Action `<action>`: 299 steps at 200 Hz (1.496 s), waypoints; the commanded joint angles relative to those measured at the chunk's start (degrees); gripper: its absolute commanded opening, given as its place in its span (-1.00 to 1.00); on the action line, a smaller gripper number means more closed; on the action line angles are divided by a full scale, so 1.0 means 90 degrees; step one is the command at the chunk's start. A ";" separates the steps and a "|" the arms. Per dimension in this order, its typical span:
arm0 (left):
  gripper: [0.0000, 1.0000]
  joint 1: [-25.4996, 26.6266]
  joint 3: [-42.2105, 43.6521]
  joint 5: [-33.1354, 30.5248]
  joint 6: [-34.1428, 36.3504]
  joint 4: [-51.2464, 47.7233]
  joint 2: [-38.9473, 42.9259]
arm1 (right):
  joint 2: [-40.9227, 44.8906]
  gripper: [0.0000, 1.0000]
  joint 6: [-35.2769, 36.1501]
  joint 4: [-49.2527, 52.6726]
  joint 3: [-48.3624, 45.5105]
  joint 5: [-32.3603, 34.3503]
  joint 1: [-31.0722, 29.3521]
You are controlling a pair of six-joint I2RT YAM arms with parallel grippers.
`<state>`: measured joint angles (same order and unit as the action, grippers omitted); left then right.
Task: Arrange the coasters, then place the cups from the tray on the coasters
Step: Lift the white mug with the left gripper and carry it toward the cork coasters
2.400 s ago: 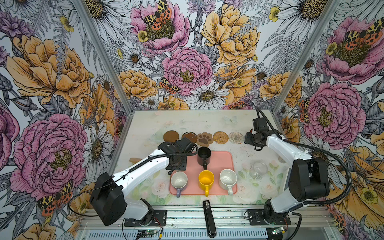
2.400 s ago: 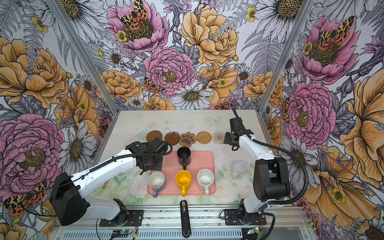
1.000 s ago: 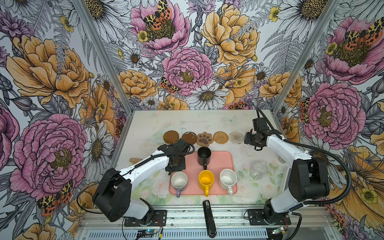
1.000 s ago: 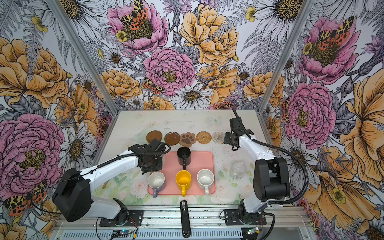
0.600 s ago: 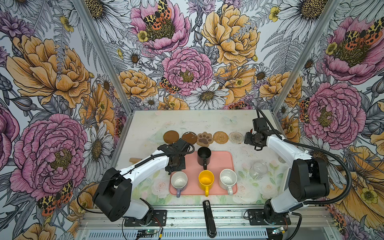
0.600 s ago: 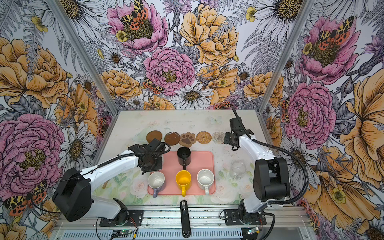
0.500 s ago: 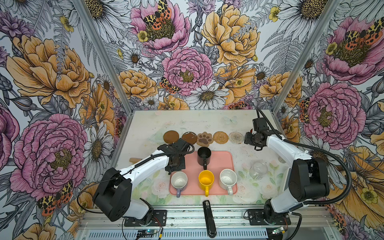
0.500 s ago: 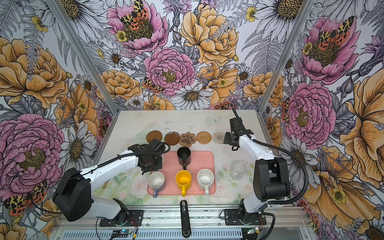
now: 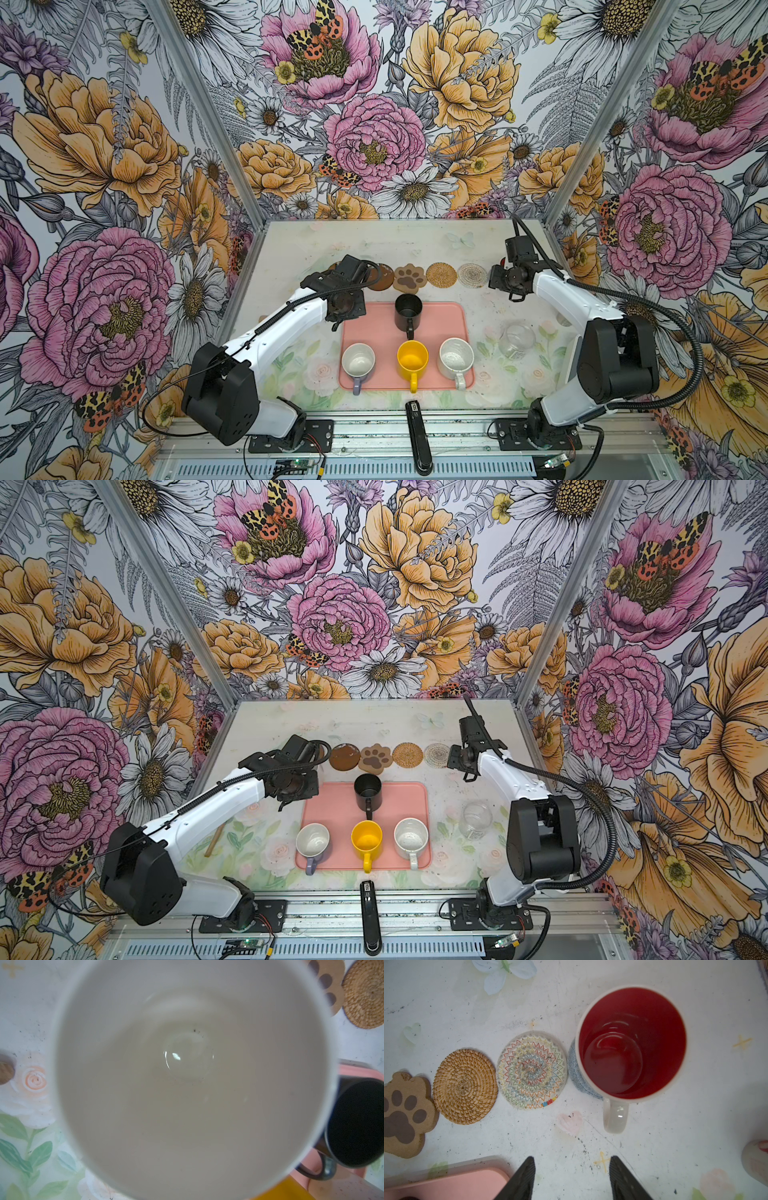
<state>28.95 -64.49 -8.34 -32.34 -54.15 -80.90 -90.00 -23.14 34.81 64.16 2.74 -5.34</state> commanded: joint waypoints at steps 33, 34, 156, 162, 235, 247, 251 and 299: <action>-1.00 -0.0508 -0.0983 -0.0356 0.0739 0.0444 -0.0589 | 0.0219 0.23 -0.0081 -0.0127 -0.0010 0.0012 -0.0031; -1.00 -0.0515 -0.0996 -0.0349 0.0745 0.0452 -0.0600 | 0.0222 0.23 -0.0079 -0.0127 -0.0010 0.0015 -0.0031; -1.00 -0.1306 -0.2012 -0.0056 0.1346 0.1130 -0.2241 | 0.0159 0.24 -0.0120 -0.0125 0.0029 -0.0022 -0.0031; -1.00 -0.1319 -0.2032 -0.0027 0.1351 0.1129 -0.2292 | 0.0156 0.24 -0.0115 -0.0124 0.0029 -0.0036 -0.0030; -1.00 -0.1411 -0.2044 -0.0067 0.1337 0.1114 -0.2515 | 0.0150 0.24 -0.0136 -0.0126 0.0025 -0.0058 -0.0031; -1.00 -0.1418 -0.2034 -0.0096 0.1336 0.1117 -0.2515 | 0.0136 0.24 -0.0152 -0.0127 0.0011 -0.0063 -0.0031; -1.00 -0.1421 -0.2020 -0.0099 0.1337 0.1115 -0.2515 | 0.0137 0.24 -0.0146 -0.0121 0.0010 -0.0061 -0.0029; -1.00 -0.1459 -0.1980 -0.0099 0.1298 0.1120 -0.2543 | 0.0136 0.24 -0.0152 -0.0127 -0.0017 -0.0061 -0.0026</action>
<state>16.56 -81.01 -8.71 -20.97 -47.09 -103.77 -90.00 -23.55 34.81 64.16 2.70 -5.34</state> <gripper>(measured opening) 0.155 0.619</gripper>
